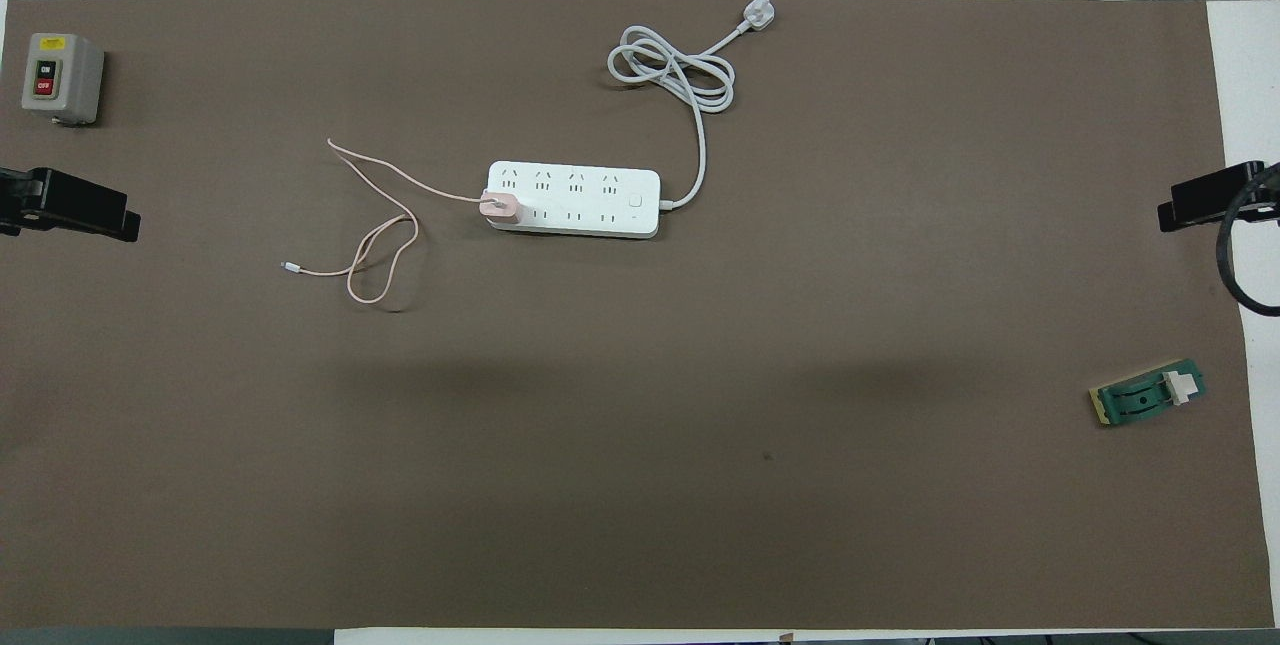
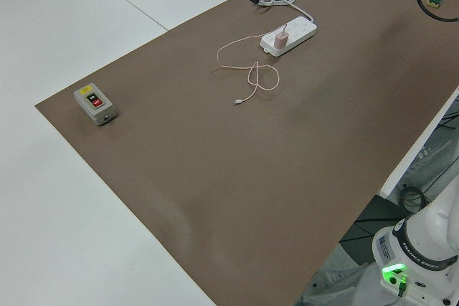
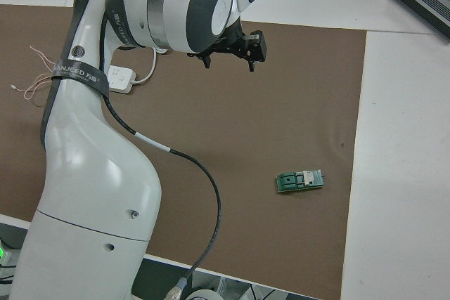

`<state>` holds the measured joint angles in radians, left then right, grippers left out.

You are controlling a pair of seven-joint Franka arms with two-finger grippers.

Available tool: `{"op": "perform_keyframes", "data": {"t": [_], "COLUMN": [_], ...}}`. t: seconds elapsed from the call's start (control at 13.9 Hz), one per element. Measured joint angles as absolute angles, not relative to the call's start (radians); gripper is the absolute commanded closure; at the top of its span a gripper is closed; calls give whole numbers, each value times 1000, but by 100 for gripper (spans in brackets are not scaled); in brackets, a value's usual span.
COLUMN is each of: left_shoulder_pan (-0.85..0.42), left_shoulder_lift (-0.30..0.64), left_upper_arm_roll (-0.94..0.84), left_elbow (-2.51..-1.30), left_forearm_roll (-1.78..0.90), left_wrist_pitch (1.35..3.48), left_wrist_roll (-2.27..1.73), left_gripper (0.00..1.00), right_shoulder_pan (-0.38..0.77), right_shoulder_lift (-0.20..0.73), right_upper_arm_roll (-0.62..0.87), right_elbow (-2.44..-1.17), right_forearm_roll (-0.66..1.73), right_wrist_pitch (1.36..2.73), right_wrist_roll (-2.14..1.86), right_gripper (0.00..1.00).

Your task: Unplug charger and place it aside

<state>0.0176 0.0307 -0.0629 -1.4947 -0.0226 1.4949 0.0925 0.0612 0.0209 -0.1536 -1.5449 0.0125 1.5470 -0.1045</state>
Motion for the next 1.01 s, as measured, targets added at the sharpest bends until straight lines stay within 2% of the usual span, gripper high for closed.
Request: {"op": "perform_keyframes", "data": {"t": [0.58, 1.01], "left_shoulder_pan": [16, -35], "left_shoulder_lift": [31, 55], "left_upper_arm_roll": [-64, -67], "left_elbow": [-1495, -1492], "left_forearm_roll": [-23, -26], "left_wrist_pitch": [1495, 1514], "left_wrist_roll": [23, -385], "left_gripper": [0, 0], "right_shoulder_pan": [65, 192], "right_shoulder_lift": [19, 6], "right_upper_arm_roll": [-150, -126], "right_elbow": [-1548, -1591], "right_forearm_roll": [13, 163], "right_wrist_pitch": [1547, 1682], "right_wrist_roll": [-110, -315], "right_gripper": [0, 0]}}
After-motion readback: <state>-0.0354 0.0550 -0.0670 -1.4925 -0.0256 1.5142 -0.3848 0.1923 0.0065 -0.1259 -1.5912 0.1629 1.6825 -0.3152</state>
